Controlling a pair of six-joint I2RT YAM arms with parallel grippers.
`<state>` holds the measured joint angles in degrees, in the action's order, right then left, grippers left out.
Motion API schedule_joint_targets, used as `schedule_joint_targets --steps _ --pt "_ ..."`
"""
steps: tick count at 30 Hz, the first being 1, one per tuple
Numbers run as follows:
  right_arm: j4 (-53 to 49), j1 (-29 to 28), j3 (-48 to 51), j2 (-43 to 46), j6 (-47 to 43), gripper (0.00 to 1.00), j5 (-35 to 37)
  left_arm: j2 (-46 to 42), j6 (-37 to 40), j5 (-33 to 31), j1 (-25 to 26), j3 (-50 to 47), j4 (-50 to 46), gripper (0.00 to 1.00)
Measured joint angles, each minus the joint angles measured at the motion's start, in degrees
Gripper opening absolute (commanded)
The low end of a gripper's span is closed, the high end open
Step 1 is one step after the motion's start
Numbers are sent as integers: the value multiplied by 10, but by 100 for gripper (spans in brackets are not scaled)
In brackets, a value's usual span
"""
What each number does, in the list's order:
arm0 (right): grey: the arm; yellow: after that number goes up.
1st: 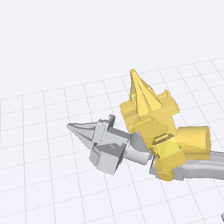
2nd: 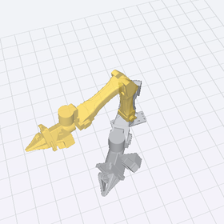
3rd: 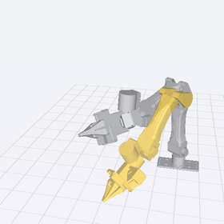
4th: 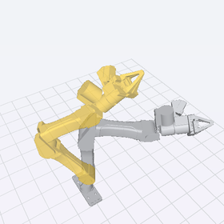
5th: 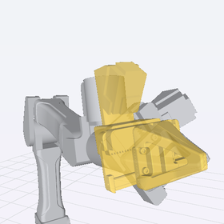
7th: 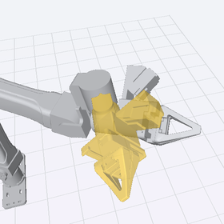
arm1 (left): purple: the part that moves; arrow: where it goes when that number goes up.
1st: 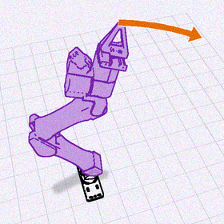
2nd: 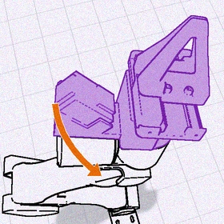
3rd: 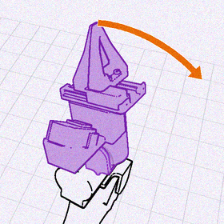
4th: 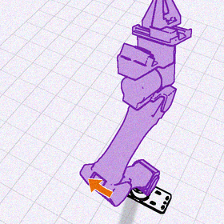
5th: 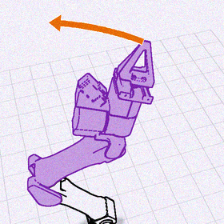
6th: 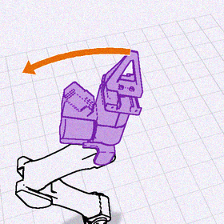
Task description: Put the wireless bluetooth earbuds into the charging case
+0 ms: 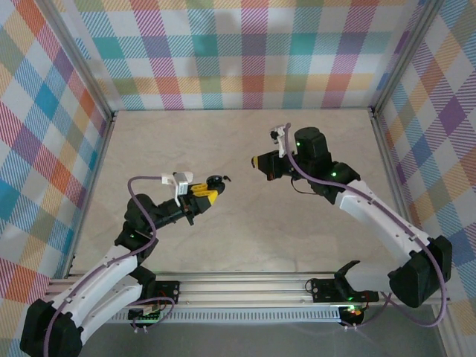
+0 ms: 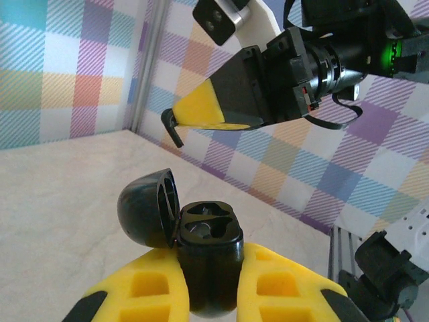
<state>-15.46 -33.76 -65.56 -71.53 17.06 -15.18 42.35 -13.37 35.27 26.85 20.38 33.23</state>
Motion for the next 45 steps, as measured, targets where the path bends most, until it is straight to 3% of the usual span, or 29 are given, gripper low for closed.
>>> schedule_joint_targets --steps 22,45 --pt "181 -144 13 46 0 7 -36 -52 -8 -30 5 -3 14 0" --pt "256 -162 29 11 16 8 -60 -64 -23 -34 19 18 30 0"
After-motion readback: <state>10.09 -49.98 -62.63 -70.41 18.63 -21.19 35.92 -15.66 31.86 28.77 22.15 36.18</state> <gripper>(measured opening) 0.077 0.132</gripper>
